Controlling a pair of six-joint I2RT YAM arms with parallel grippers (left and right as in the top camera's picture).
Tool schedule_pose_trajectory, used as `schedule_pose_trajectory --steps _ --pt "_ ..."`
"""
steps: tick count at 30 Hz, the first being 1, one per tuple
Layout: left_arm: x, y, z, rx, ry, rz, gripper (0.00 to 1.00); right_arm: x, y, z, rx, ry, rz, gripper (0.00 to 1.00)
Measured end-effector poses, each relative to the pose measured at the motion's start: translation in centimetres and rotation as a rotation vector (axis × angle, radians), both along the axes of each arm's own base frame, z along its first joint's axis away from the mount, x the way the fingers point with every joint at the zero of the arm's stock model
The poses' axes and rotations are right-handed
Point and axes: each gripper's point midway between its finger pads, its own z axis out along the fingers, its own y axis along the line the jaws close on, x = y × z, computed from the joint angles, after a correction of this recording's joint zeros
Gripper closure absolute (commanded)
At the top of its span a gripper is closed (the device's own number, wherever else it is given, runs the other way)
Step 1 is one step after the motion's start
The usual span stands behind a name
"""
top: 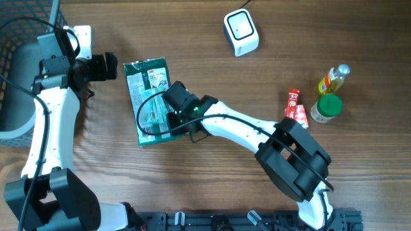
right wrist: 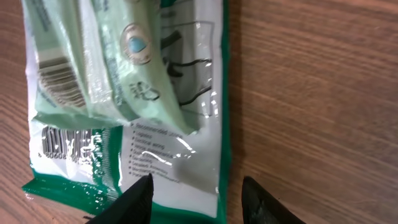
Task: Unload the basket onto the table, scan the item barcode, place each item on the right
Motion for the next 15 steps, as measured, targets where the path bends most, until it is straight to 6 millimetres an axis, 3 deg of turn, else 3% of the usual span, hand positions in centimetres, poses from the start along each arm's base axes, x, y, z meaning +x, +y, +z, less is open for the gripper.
schedule_pose_trajectory --steps 3,12,15 --pt "0.0 0.0 0.0 0.000 0.000 0.000 0.00 -0.5 0.1 -1.1 -0.009 0.029 0.008 0.54" --pt "0.0 0.0 0.0 0.000 0.000 0.000 0.00 -3.9 4.1 -0.8 0.113 0.091 0.120 0.51" --pt "0.0 0.0 0.0 0.000 0.000 0.000 0.00 -4.6 4.4 -0.7 0.116 0.098 0.143 0.50"
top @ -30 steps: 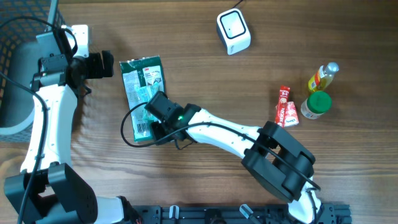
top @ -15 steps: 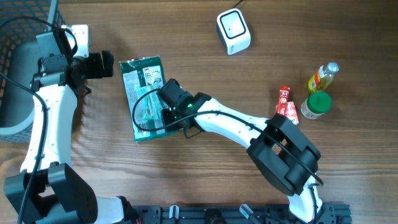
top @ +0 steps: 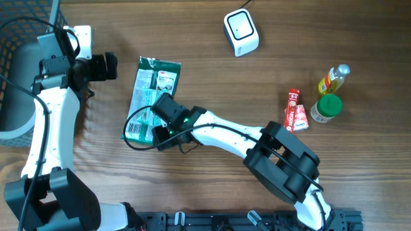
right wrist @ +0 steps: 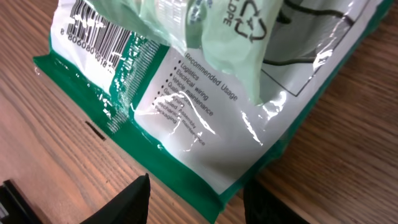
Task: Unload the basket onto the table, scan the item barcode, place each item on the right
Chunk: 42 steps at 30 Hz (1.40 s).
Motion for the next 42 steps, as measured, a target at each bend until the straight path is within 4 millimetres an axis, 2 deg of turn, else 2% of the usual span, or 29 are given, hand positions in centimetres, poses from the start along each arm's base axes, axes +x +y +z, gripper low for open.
schedule_pose_trajectory --steps 2,4,8,10,12,15,19,21,23,27,35,42 --pt "0.0 0.0 0.0 0.000 0.000 0.000 0.00 0.5 -0.7 0.3 -0.021 0.012 -0.004 0.50" --pt "0.0 0.0 0.0 0.000 0.000 0.001 0.00 2.6 -0.9 1.7 -0.006 -0.009 -0.024 0.50" --pt "0.0 0.0 0.0 0.000 0.000 0.000 0.00 9.2 -1.1 7.0 0.127 -0.133 -0.115 0.50" --pt "0.0 0.0 0.0 0.000 0.000 0.000 0.00 11.5 -1.1 8.9 0.188 -0.193 -0.146 0.50" --pt "0.0 0.0 0.0 0.000 0.000 0.000 0.00 12.7 -0.5 10.0 0.237 -0.241 -0.154 0.50" --pt "0.0 0.0 0.0 0.000 0.000 0.000 0.00 12.9 0.8 9.8 0.270 -0.270 -0.139 0.50" --pt "0.0 0.0 0.0 0.000 0.000 0.000 0.00 12.8 1.1 5.9 0.220 -0.242 -0.142 0.51" --pt "0.0 0.0 0.0 0.000 0.000 0.000 0.00 12.8 1.0 4.4 0.200 -0.214 -0.159 0.51" --pt "0.0 0.0 0.0 0.000 0.000 0.000 0.00 12.8 0.9 3.7 0.191 -0.198 -0.176 0.55" --pt "0.0 0.0 0.0 0.000 0.000 0.000 0.00 12.9 0.9 3.7 0.197 -0.189 -0.193 0.66" --pt "0.0 0.0 0.0 0.000 0.000 0.000 0.00 13.3 0.6 3.6 0.182 -0.194 -0.232 0.64" --pt "0.0 0.0 0.0 0.000 0.000 0.000 0.00 12.1 1.7 3.4 0.169 -0.198 -0.237 0.66"
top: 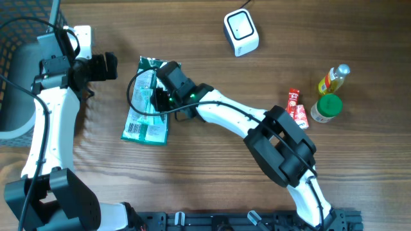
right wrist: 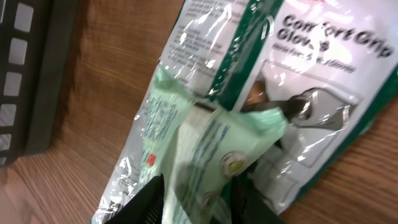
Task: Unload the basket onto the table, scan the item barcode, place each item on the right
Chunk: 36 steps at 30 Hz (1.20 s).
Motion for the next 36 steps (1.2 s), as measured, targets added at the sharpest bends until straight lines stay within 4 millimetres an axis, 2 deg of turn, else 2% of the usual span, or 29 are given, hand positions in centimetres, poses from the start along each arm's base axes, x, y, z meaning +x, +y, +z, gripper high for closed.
schedule_pose_trajectory --steps 6,8,9,15,18,21,23,24,26,30,32,34,35,36 --pt "0.0 0.0 0.0 0.000 0.000 0.000 0.00 -0.1 -0.3 -0.5 -0.003 0.031 -0.055 0.68" --pt "0.0 0.0 0.0 0.000 0.000 0.000 0.00 -0.3 -0.7 -1.2 -0.013 0.046 -0.076 0.91" --pt "0.0 0.0 0.0 0.000 0.000 0.000 0.00 -0.4 -0.9 -1.5 -0.018 0.052 -0.081 0.96" --pt "0.0 0.0 0.0 0.000 0.000 0.000 0.00 0.0 -0.9 -0.7 0.015 0.054 -0.088 0.96" --pt "0.0 0.0 0.0 0.000 0.000 0.000 0.00 0.9 -2.6 2.4 0.045 0.050 -0.112 0.96" --pt "0.0 0.0 0.0 0.000 0.000 0.000 0.00 1.5 -5.1 7.0 0.067 0.037 -0.149 0.96" --pt "0.0 0.0 0.0 0.000 0.000 0.000 0.00 1.4 -7.1 8.4 0.047 0.066 -0.174 0.96" --pt "0.0 0.0 0.0 0.000 0.000 0.000 0.00 1.1 -8.1 8.3 0.022 0.095 -0.187 0.96" --pt "0.0 0.0 0.0 0.000 0.000 0.000 0.00 -0.1 -10.4 6.5 -0.062 0.183 -0.212 0.96" --pt "0.0 0.0 0.0 0.000 0.000 0.000 0.00 -2.2 -12.0 3.5 -0.136 0.275 -0.231 0.96" --pt "0.0 0.0 0.0 0.000 0.000 0.000 0.00 -3.7 -13.0 1.0 -0.162 0.347 -0.282 0.96" --pt "0.0 0.0 0.0 0.000 0.000 0.000 0.00 -4.8 -14.0 -0.7 -0.186 0.394 -0.320 0.69" --pt "0.0 0.0 0.0 0.000 0.000 0.000 0.00 -5.2 -14.3 -1.3 -0.196 0.407 -0.334 0.60" --pt "0.0 0.0 0.0 0.000 0.000 0.000 0.00 -5.3 -14.6 -1.6 -0.204 0.413 -0.344 0.57"
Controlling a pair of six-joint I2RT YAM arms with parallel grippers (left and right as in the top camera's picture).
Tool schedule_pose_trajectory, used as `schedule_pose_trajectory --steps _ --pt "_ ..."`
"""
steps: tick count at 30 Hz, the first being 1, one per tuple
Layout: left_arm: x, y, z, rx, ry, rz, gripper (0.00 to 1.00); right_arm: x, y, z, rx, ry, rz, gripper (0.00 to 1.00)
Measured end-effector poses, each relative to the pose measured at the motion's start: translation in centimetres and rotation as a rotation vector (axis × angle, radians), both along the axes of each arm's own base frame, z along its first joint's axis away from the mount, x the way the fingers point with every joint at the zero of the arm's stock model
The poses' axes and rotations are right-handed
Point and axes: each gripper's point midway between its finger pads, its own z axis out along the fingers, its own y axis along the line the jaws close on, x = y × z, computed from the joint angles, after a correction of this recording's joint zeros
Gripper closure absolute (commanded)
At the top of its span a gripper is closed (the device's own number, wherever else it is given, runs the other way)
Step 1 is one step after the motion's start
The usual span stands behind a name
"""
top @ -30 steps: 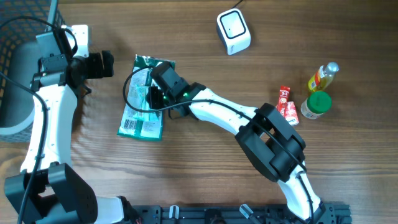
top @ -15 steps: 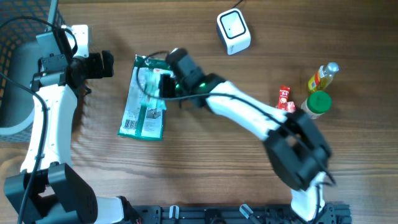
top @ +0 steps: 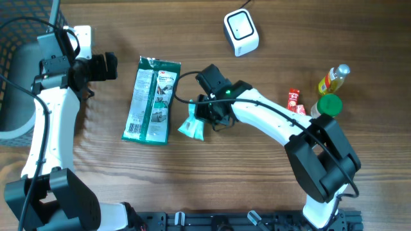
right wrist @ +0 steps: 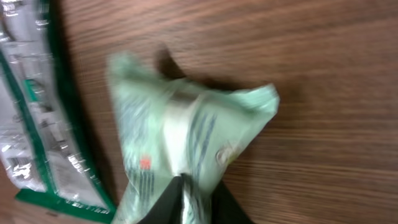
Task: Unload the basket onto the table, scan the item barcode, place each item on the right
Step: 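Lift the light-green wipes pack off the glove pack with right gripper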
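Observation:
My right gripper (top: 200, 119) is shut on a pale green soft packet (top: 192, 126), pinching its middle just right of a green-edged glove package (top: 151, 99) that lies flat on the wood. In the right wrist view both dark fingers (right wrist: 163, 200) squeeze the packet (right wrist: 186, 137) just above the table, and its printed lines are blurred. The glove package (right wrist: 34, 118) shows at the left edge there. A white scanner (top: 241, 32) stands at the back, well away from the packet. My left gripper (top: 104, 67) hangs left of the glove package, holding nothing.
A red sachet (top: 294, 108), a yellow bottle (top: 333, 79) and a green-lidded jar (top: 328, 108) stand at the right. A black mesh basket (top: 19, 29) sits at the far left corner behind the left arm.
The right gripper was over the glove package with its fingers either side of the pale green packet lying there. Now it is shut on the packet, off the package to its right.
The right gripper was open at the near end of the glove package, the pale packet lying on it. Then the package had turned and shifted left. Later the gripper straddled the packet at the package's far end, and now it holds it beside the package.

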Motion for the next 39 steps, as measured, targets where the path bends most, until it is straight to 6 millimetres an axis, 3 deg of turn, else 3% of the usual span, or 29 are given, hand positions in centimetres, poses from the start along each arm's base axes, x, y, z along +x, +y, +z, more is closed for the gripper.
schedule_pose_trajectory --steps 2,4,6,8,12,17,21,25,29,35,39 --pt "0.0 0.0 0.0 0.000 0.000 0.000 0.00 0.1 -0.1 0.0 -0.008 -0.012 0.013 0.51" --pt "0.0 0.0 0.0 0.000 0.000 0.000 0.00 0.0 -0.7 -0.1 -0.035 -0.023 0.062 0.53" --pt "0.0 0.0 0.0 0.000 0.000 0.000 0.00 0.0 -1.1 0.3 -0.049 -0.032 0.093 0.69" --pt "0.0 0.0 0.0 0.000 0.000 0.000 0.00 0.5 -1.2 2.3 -0.031 -0.085 0.129 0.95" --pt "0.0 0.0 0.0 0.000 0.000 0.000 0.00 0.8 -0.3 5.6 0.029 -0.154 0.162 0.96" --pt "0.0 0.0 0.0 0.000 0.000 0.000 0.00 -0.6 1.2 5.7 0.047 -0.145 0.211 0.96" --pt "0.0 0.0 0.0 0.000 0.000 0.000 0.00 -2.3 3.7 3.2 0.047 -0.116 0.278 0.96" --pt "0.0 0.0 0.0 0.000 0.000 0.000 0.00 -4.8 4.9 -1.6 -0.002 0.004 0.282 0.96" --pt "0.0 0.0 0.0 0.000 0.000 0.000 0.00 -4.9 5.7 -2.2 0.029 0.022 0.276 0.96" --pt "0.0 0.0 0.0 0.000 0.000 0.000 0.00 -4.5 6.6 -0.9 0.118 0.001 0.372 0.96" --pt "0.0 0.0 0.0 0.000 0.000 0.000 0.00 -2.7 5.5 3.6 0.176 -0.082 0.378 0.96"
